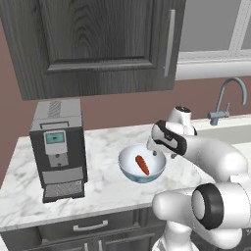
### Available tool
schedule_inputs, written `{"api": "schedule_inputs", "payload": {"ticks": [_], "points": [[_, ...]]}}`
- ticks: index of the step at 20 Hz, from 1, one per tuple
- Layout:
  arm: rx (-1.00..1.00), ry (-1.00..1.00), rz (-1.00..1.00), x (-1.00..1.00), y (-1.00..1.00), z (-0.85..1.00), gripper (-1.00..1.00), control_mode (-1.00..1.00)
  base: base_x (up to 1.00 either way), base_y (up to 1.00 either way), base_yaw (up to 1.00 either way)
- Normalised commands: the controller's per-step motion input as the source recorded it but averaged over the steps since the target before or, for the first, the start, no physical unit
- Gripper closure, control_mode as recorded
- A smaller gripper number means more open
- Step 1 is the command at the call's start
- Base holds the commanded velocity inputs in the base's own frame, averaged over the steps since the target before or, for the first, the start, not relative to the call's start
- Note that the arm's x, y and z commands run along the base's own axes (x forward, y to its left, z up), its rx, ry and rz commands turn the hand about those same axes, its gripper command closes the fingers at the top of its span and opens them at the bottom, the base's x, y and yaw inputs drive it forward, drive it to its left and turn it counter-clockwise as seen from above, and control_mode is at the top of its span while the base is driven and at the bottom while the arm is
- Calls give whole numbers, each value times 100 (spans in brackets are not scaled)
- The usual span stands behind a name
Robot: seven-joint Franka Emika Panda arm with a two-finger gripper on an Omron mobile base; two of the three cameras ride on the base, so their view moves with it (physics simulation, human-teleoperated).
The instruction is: Move the glass cup from next to the sink to the open cabinet. Then, move the bowl with the carrot to the fridge to clear the area for faucet cleaning.
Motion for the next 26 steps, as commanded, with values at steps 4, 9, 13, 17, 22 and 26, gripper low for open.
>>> {"api": "schedule_inputs", "payload": {"ticks": [4, 9, 13, 17, 22, 26], "points": [[0, 2, 0, 4, 0, -47, -100, -100, 0, 0, 0], [0, 0, 0, 2, 0, -37, -100, -100, 0, 0, 0], [0, 0, 0, 2, 2, -17, 100, -100, 0, 0, 0], [0, 0, 0, 0, 0, 0, 100, -100, 0, 0, 0], [0, 0, 0, 0, 0, 0, 100, -100, 0, 0, 0], [0, -6, -3, -22, 0, 10, 100, -100, 0, 0, 0]]}}
